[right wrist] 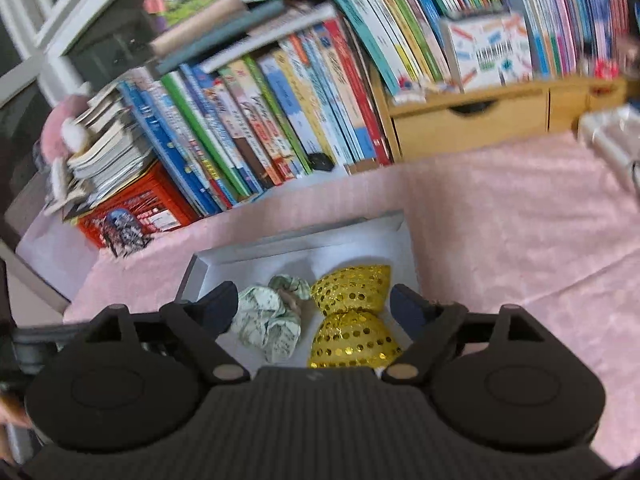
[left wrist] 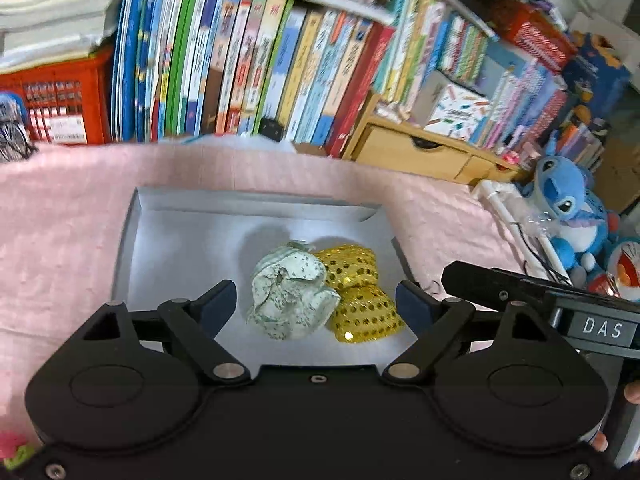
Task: Organize soft objects
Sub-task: 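Withdraw both tools from the tray back toward the table items, then grasp the white fluffy ball with the left tool while the right tool grasps the white foam block, then lift and carry the fluffy ball and foam block with both tools to the tray, then open both tools to drop the fluffy ball and foam block into the tray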
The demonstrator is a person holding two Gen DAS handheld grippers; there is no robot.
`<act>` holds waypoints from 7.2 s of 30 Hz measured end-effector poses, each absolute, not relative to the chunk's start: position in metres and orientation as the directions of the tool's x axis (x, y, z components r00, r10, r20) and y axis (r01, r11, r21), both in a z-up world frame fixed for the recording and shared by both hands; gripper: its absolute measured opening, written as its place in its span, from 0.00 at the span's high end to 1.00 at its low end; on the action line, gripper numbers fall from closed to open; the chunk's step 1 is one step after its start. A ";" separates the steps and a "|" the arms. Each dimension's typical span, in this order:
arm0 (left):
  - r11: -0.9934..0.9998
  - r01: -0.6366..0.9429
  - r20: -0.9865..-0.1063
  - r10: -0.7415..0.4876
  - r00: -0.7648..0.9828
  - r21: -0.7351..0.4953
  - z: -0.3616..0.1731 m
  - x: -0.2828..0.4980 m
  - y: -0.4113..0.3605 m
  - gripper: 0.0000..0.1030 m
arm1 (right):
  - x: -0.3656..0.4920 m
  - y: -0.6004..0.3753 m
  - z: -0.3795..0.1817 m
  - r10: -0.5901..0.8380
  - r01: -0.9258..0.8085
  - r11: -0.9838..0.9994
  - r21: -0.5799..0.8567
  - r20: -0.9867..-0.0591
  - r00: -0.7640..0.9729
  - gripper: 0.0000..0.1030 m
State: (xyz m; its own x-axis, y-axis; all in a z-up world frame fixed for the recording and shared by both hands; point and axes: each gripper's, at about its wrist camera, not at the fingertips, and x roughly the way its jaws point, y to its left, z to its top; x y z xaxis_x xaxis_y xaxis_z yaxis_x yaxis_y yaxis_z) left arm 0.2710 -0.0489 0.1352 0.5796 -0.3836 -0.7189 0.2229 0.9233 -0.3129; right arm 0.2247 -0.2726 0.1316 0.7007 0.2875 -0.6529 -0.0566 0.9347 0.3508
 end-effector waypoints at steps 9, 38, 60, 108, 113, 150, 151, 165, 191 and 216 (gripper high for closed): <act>0.923 0.296 -0.620 -0.385 0.684 -0.247 0.161 0.198 -0.036 0.10 | 0.158 -0.261 0.148 0.309 -0.172 0.944 0.283 -0.568 0.763 0.10; 0.974 0.211 -0.382 -0.225 0.896 -0.078 0.109 0.014 0.018 0.01 | -0.013 -0.209 0.104 0.164 -0.161 0.986 0.030 -0.232 0.959 0.04; 0.996 -0.083 -0.444 0.092 0.891 0.039 0.031 0.000 0.077 0.06 | -0.049 -0.136 0.017 0.026 -0.074 0.957 -0.280 -0.172 0.985 0.04; 0.999 -0.027 -0.466 0.042 0.884 0.039 0.000 0.001 0.057 0.73 | 0.005 -0.134 -0.008 -0.104 0.126 0.991 0.046 -0.333 0.937 0.49; 1.000 -0.006 -0.453 0.015 0.891 0.021 0.012 -0.007 0.057 0.73 | -0.003 -0.130 -0.006 -0.093 0.105 0.994 0.020 -0.308 0.947 0.50; 0.982 0.175 -0.365 -0.187 0.912 -0.066 0.179 0.098 0.046 0.74 | 0.052 -0.199 0.143 0.187 -0.150 0.973 0.175 -0.219 0.958 0.51; 0.981 0.181 -0.374 -0.194 0.907 -0.071 0.181 0.105 0.044 0.74 | 0.060 -0.202 0.147 0.194 -0.154 0.971 0.182 -0.230 0.954 0.51; 0.966 0.168 -0.637 -0.255 0.728 -0.196 0.147 0.241 0.026 0.74 | 0.203 -0.207 0.147 0.363 -0.183 0.912 0.368 -0.512 0.778 0.51; 0.962 0.184 -0.801 -0.271 0.533 -0.203 0.061 0.344 0.015 0.74 | 0.363 -0.162 0.053 0.393 0.042 0.881 0.472 -0.777 0.492 0.51; 0.954 0.176 -0.827 -0.298 0.477 -0.243 0.057 0.357 0.017 0.54 | 0.361 -0.170 0.041 0.405 0.069 0.868 0.492 -0.780 0.477 0.39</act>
State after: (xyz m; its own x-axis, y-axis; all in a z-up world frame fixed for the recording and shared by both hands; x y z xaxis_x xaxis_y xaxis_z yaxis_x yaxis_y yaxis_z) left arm 0.3572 0.0172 0.0565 0.4774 -0.2980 -0.8266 0.1756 0.9541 -0.2425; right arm 0.3606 -0.1697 0.0412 0.4771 0.4046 -0.7801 0.0690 0.8677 0.4922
